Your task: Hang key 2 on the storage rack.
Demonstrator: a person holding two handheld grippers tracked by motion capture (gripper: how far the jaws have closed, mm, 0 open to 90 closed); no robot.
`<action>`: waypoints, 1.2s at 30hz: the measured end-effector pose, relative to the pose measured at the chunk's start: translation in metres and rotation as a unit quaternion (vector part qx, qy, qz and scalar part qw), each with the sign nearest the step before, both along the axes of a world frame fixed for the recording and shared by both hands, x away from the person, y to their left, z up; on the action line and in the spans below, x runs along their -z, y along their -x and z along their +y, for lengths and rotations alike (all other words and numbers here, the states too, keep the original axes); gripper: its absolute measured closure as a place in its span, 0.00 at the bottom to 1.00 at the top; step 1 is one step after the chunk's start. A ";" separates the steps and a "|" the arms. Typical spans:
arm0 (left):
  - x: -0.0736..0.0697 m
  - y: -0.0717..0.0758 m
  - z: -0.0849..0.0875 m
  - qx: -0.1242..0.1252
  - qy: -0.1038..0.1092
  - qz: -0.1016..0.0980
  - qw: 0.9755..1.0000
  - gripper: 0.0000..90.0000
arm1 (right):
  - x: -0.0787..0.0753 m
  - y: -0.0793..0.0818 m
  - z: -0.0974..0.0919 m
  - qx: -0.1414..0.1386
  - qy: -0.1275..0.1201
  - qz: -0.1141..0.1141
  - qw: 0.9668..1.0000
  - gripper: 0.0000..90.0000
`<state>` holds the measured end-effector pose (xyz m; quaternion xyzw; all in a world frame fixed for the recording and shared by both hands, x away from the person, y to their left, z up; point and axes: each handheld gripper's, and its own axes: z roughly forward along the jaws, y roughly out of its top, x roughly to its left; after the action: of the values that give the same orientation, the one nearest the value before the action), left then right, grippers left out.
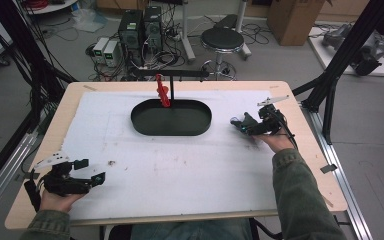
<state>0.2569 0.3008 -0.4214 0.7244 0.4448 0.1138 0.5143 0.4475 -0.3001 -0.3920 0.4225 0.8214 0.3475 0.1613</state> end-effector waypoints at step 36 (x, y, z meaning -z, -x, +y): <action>-0.005 0.004 -0.006 0.007 -0.013 -0.028 0.999 0.13 | -0.017 0.021 -0.002 0.018 0.004 0.079 0.997 0.43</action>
<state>0.2530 0.2946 -0.4168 0.7303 0.4237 0.1365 0.5181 0.4269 -0.3023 -0.3748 0.4631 0.8249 0.3070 0.1040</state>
